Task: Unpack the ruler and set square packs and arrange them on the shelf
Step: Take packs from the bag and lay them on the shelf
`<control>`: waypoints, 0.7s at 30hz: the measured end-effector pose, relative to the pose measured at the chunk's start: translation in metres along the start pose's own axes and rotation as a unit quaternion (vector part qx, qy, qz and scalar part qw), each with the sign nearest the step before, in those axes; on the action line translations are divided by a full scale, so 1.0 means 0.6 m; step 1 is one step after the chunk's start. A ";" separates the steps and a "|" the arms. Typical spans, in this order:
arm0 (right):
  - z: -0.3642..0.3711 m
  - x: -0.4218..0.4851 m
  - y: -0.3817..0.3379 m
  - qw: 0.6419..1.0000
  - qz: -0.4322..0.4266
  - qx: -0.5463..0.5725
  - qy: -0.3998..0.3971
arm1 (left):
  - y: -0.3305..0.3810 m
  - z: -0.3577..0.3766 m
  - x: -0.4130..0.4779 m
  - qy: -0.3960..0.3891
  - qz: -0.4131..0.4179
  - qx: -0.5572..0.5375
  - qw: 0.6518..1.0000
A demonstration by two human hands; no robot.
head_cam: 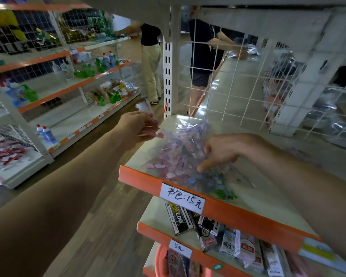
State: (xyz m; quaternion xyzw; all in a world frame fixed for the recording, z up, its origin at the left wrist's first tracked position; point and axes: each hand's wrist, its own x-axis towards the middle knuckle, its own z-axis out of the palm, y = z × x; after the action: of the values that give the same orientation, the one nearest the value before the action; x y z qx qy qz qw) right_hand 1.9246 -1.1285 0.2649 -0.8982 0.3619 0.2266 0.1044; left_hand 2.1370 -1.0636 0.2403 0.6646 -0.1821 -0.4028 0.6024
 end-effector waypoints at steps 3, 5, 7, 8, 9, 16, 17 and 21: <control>0.027 -0.011 0.005 1.000 -0.004 -0.009 0.020 | -0.010 0.033 -0.015 -0.054 -0.023 0.024 0.998; 0.034 -0.011 0.015 0.998 -0.018 0.050 0.041 | -0.015 0.047 -0.024 -0.073 -0.028 0.026 0.997; 0.036 -0.010 0.032 0.988 -0.037 0.140 0.056 | -0.016 0.055 -0.029 -0.086 -0.031 0.033 0.995; 0.037 -0.011 0.042 0.975 -0.046 0.205 0.068 | -0.015 0.057 -0.030 -0.089 -0.034 0.034 0.995; 0.038 -0.014 0.051 0.957 -0.052 0.275 0.080 | -0.015 0.057 -0.031 -0.089 -0.038 0.031 0.995; 0.031 -0.020 0.097 0.859 -0.069 0.486 0.144 | -0.021 0.051 -0.057 -0.141 -0.058 -0.022 0.988; 0.028 -0.018 0.097 0.845 -0.077 0.507 0.151 | -0.020 0.053 -0.063 -0.167 -0.058 -0.031 0.984; 0.011 -0.014 0.081 0.808 -0.117 0.550 0.174 | -0.013 0.065 -0.078 -0.234 -0.048 -0.047 0.970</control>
State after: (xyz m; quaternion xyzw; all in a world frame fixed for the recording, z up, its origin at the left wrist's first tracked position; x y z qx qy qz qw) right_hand 1.8831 -1.1561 0.2622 -0.7505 0.3303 -0.1843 0.5420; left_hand 2.0770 -1.0532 0.2497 0.5308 -0.2667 -0.5841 0.5531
